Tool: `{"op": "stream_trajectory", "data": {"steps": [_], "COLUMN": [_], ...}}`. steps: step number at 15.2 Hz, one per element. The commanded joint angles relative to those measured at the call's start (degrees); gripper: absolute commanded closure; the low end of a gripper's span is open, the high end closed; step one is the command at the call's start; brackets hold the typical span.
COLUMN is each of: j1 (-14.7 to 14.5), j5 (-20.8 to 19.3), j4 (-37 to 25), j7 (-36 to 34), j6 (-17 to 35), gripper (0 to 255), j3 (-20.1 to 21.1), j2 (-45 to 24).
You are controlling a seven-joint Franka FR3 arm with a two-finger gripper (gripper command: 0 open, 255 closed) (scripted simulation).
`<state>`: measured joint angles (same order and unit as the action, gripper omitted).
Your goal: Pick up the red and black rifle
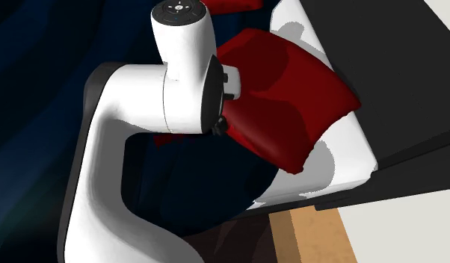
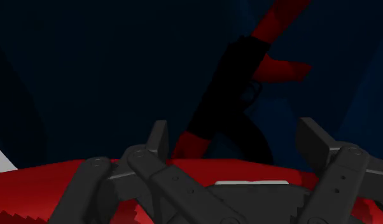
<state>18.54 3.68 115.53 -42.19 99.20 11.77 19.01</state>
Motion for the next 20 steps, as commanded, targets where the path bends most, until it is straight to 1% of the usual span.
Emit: {"op": "stream_trajectory", "data": {"steps": [1, 6, 9, 10, 19, 20], "j1": [0.5, 0.4, 0.4, 0.4, 0.4, 0.4], "j5": [-0.2, -0.1, -0.1, -0.1, -0.1, -0.1], "j4": [0.4, 4.4, 4.8, 4.7, 4.8, 4.1], "j7": [-2.5, -2.5, -2.5, -2.4, -2.5, -2.5], "j6": [1.2, 5.1, 5.5, 5.5, 5.5, 4.8], "gripper": [0, 0, 0, 255, 255, 255], "j3": [0.4, 0.5, 0.5, 0.5, 0.5, 0.5], "j2": [-1.1, -0.9, -0.9, -1.0, -0.9, -0.9]}}
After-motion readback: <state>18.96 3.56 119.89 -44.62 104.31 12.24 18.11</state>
